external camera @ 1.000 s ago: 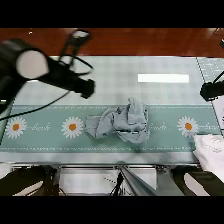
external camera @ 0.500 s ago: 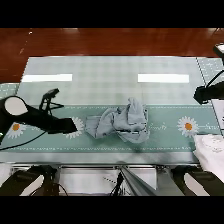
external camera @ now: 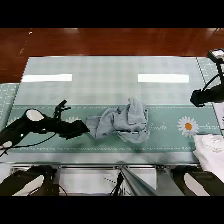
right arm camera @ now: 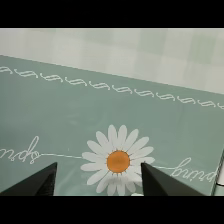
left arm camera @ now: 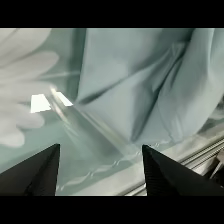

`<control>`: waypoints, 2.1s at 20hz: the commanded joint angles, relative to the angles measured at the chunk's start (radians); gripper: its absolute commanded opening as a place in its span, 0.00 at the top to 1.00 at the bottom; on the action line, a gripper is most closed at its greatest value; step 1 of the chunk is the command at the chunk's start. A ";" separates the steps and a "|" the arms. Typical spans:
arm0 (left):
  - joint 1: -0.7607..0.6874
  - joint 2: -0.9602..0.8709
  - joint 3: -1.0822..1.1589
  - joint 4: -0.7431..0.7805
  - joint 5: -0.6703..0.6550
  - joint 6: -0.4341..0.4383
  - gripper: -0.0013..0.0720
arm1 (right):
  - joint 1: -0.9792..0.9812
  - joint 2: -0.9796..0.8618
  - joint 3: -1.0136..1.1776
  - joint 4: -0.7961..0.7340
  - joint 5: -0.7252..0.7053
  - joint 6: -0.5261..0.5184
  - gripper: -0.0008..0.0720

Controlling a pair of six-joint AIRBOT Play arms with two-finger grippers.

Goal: Fold the shirts.

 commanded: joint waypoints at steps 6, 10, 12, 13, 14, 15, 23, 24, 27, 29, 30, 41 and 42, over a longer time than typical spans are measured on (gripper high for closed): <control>-0.074 -0.212 0.063 -0.265 0.225 0.089 0.57 | 0.000 0.000 -0.002 0.060 -0.002 -0.005 0.17; -0.076 -0.219 0.072 -0.255 0.227 0.114 0.95 | 0.002 0.000 -0.002 0.377 0.027 -0.048 0.18; -0.076 -0.218 0.072 -0.256 0.215 0.158 0.95 | 0.002 0.000 -0.015 0.393 -0.009 -0.048 0.18; -0.076 -0.217 0.072 -0.256 0.205 0.164 0.95 | 0.002 0.000 -0.041 0.407 -0.028 -0.056 0.17; -0.076 -0.215 0.072 -0.256 0.198 0.175 0.95 | 0.002 0.000 -0.086 0.460 -0.044 -0.082 0.17; -0.076 -0.214 0.072 -0.256 0.189 0.190 0.95 | 0.002 0.000 -0.145 0.547 -0.055 -0.101 0.17; -0.076 -0.212 0.072 -0.256 0.167 0.199 0.95 | 0.202 -0.048 -0.518 0.871 -0.383 -0.142 0.17; -0.076 -0.210 0.073 -0.256 0.167 0.199 0.95 | 0.245 -0.074 -0.518 0.868 -0.427 -0.142 0.17; -0.074 -0.201 0.074 -0.256 0.167 0.205 0.95 | 0.327 -0.146 -0.518 0.873 -0.602 -0.093 0.28; -0.056 -0.179 0.074 -0.256 0.167 0.213 0.95 | 0.315 -0.145 -0.502 0.859 -0.595 -0.093 0.90; -0.037 -0.157 0.074 -0.256 0.167 0.214 0.95 | 0.300 -0.133 -0.479 0.846 -0.563 -0.101 0.95; 0.159 0.270 0.465 -0.256 0.171 0.224 0.95 | 0.102 0.162 -0.012 0.606 -0.277 -0.062 0.95; 0.163 0.296 0.538 -0.256 0.171 0.224 0.95 | 0.102 0.172 0.031 0.606 -0.267 -0.062 0.95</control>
